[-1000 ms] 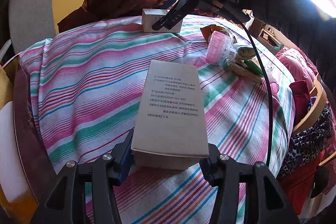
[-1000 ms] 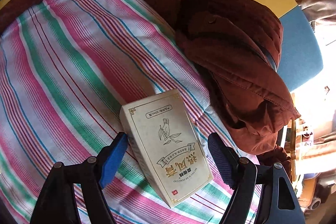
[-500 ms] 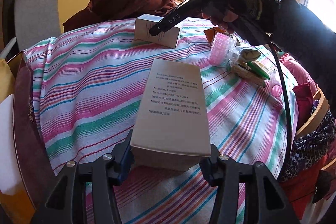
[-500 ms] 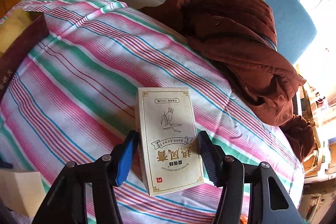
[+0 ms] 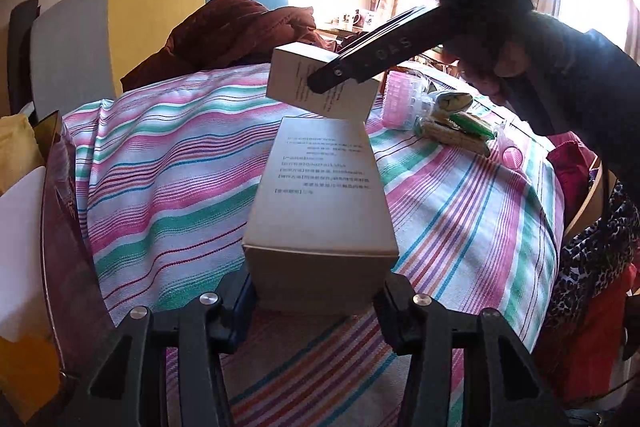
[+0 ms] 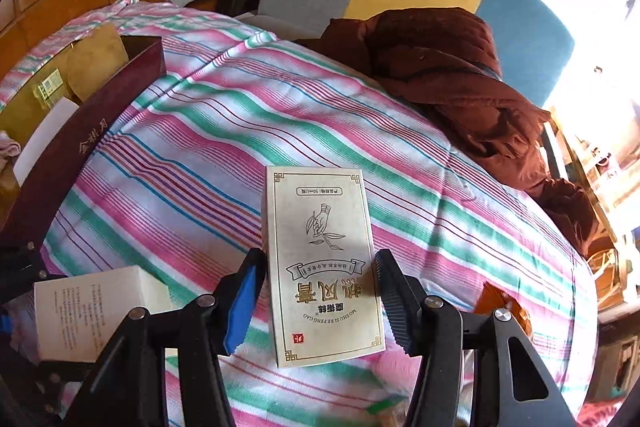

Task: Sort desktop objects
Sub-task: 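Carry both boxes over the gold tray with both tools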

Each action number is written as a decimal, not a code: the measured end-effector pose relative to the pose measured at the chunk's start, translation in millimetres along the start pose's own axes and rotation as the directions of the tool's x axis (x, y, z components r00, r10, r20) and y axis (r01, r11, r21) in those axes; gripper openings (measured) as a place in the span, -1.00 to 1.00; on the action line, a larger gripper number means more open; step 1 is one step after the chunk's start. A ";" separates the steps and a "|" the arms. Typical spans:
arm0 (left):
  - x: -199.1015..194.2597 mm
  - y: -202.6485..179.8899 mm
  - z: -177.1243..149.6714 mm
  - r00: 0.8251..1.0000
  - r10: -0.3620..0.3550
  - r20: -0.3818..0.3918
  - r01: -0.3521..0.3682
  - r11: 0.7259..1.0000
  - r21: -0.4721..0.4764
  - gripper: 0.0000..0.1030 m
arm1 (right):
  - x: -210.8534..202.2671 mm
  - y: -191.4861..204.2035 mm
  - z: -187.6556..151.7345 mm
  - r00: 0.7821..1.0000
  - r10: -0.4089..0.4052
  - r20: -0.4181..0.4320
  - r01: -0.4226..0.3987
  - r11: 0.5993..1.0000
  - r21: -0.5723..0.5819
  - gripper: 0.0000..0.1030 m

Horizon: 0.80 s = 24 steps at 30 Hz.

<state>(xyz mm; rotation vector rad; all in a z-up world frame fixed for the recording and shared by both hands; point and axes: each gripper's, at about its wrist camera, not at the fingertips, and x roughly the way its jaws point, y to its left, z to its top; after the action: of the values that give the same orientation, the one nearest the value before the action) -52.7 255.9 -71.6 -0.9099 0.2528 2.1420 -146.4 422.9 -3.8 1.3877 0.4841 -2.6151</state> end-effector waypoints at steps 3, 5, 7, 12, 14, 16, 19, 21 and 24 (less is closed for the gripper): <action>0.7 -0.4 0.5 1.000 -0.012 -0.003 0.012 1.000 -0.001 0.00 | -29.9 1.6 -21.0 0.999 -0.013 0.052 0.010 0.998 0.061 0.11; 0.8 -0.5 1.0 1.000 -0.027 -0.006 0.027 1.000 -0.003 0.12 | -46.3 3.3 -34.4 0.996 -0.012 0.088 0.003 0.995 0.101 0.11; 0.8 -1.7 1.8 0.999 -0.038 -0.007 0.038 0.999 0.000 0.25 | -60.4 7.1 -49.1 0.993 -0.006 0.122 -0.012 0.989 0.144 0.11; -0.4 -7.0 4.4 1.000 -0.022 -0.009 0.022 1.000 0.003 0.29 | -77.0 21.6 -87.4 0.987 -0.026 0.159 -0.013 0.970 0.241 0.12; -1.6 -10.2 5.4 1.000 -0.016 -0.007 0.016 1.000 0.011 0.29 | -78.0 23.4 -101.9 0.986 -0.028 0.164 -0.021 0.957 0.288 0.11; -2.7 -13.1 6.8 1.000 0.010 0.010 -0.010 1.000 0.030 0.29 | -79.2 24.0 -114.5 0.985 -0.026 0.172 -0.033 0.942 0.335 0.11; 0.4 -13.3 10.6 1.000 0.006 0.006 -0.007 1.000 0.026 0.19 | -83.0 25.5 -127.5 0.981 -0.028 0.192 -0.048 0.923 0.382 0.11; 3.0 -13.0 12.6 1.000 0.000 -0.001 0.001 1.000 0.022 0.05 | -85.3 27.6 -132.1 0.979 -0.030 0.203 -0.054 0.916 0.397 0.11; 3.6 -12.2 11.5 1.000 0.000 0.004 0.000 1.000 0.008 0.02 | -85.9 33.4 -135.2 0.978 -0.029 0.207 -0.057 0.915 0.400 0.11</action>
<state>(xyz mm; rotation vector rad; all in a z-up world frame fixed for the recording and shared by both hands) -51.5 271.4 -64.4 -0.9008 0.2589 2.1415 16.5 436.0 -10.7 1.1758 -0.1054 -2.9181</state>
